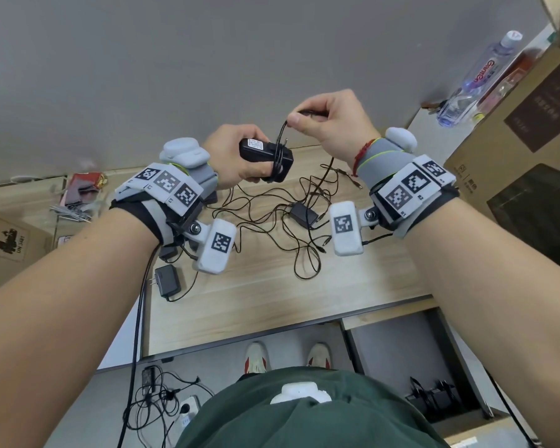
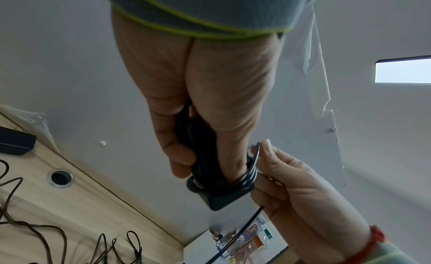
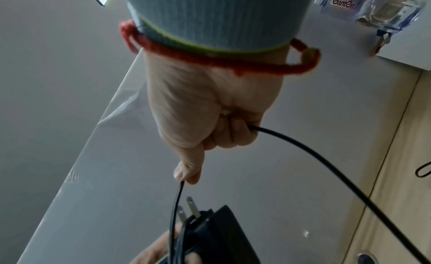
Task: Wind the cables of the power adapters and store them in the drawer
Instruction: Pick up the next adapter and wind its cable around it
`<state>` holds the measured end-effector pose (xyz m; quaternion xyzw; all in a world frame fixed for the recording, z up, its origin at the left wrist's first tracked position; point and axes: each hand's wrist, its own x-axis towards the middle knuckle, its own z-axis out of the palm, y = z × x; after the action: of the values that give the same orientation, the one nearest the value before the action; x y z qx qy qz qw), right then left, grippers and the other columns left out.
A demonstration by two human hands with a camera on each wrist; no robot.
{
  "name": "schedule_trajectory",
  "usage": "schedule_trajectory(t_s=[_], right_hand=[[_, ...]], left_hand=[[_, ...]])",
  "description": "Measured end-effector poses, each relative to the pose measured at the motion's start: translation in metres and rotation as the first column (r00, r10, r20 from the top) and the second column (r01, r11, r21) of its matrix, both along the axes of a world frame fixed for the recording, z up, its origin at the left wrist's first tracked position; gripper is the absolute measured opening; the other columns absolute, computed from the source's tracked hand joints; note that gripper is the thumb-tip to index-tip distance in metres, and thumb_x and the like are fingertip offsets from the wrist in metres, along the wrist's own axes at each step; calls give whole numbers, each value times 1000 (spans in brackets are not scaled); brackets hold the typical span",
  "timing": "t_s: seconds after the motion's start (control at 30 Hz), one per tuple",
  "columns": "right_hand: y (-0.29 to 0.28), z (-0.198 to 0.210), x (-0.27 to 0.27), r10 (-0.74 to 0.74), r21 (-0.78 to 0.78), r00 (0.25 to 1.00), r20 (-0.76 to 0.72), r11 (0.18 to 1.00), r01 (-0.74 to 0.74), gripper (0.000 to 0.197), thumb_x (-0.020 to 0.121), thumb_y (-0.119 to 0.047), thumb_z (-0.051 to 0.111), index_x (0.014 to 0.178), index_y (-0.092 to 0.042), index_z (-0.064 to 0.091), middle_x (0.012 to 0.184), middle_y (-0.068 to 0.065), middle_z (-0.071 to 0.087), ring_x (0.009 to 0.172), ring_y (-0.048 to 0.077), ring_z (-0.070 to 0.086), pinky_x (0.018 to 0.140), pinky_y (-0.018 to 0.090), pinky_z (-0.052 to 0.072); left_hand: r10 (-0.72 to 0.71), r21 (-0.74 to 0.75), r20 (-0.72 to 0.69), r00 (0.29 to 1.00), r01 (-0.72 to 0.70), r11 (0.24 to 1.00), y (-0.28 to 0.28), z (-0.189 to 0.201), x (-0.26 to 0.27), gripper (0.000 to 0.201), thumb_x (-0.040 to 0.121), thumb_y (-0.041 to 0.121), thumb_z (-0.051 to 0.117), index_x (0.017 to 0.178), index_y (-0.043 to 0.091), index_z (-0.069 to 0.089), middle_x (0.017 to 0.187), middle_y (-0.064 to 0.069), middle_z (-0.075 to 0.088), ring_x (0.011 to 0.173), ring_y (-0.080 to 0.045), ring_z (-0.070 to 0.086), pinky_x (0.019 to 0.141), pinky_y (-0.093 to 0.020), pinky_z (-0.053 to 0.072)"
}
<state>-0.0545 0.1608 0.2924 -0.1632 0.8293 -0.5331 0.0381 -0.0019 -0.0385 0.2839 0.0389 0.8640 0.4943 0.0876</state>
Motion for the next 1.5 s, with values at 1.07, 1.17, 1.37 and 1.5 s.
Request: schedule_trajectory(t_s=[1.07,1.17,1.37,1.5], right_hand=[[-16,-13,24,94,221,995,42,970,-101,12,85,-33,73,80,-23,79,62,-9,61,61,1,46,66,23,42],[-12,-7,18,64,177,997,43,982,-70,11,85,-32,74,82,-22,77,70,-5,70,62,-3,54,68,19,47],[-3,-6,3,20,122,999,48,992,-26,14,86,-34,74,82,-20,74,65,-2,65,61,3,53,71,19,47],[-1,-17,1,18,86,999,42,996,-22,14,91,-28,69,81,-19,72,69,-9,64,64,1,52,72,19,45]], left_hand=[[162,16,-3,987,-162,987,-14,-4,-6,36,70,25,87,89,18,57,83,-5,69,65,-19,70,55,-26,57],[119,-67,0,993,-119,991,-13,-4,-4,31,72,21,86,85,20,58,80,-5,70,61,-19,69,56,-29,57],[29,-106,-5,1000,-29,994,-7,-4,2,30,70,16,85,84,21,59,72,-1,69,60,-20,69,66,-52,59],[-22,-16,-14,1000,22,1000,0,1,4,30,73,12,83,87,16,58,74,-5,69,59,-18,68,63,-46,59]])
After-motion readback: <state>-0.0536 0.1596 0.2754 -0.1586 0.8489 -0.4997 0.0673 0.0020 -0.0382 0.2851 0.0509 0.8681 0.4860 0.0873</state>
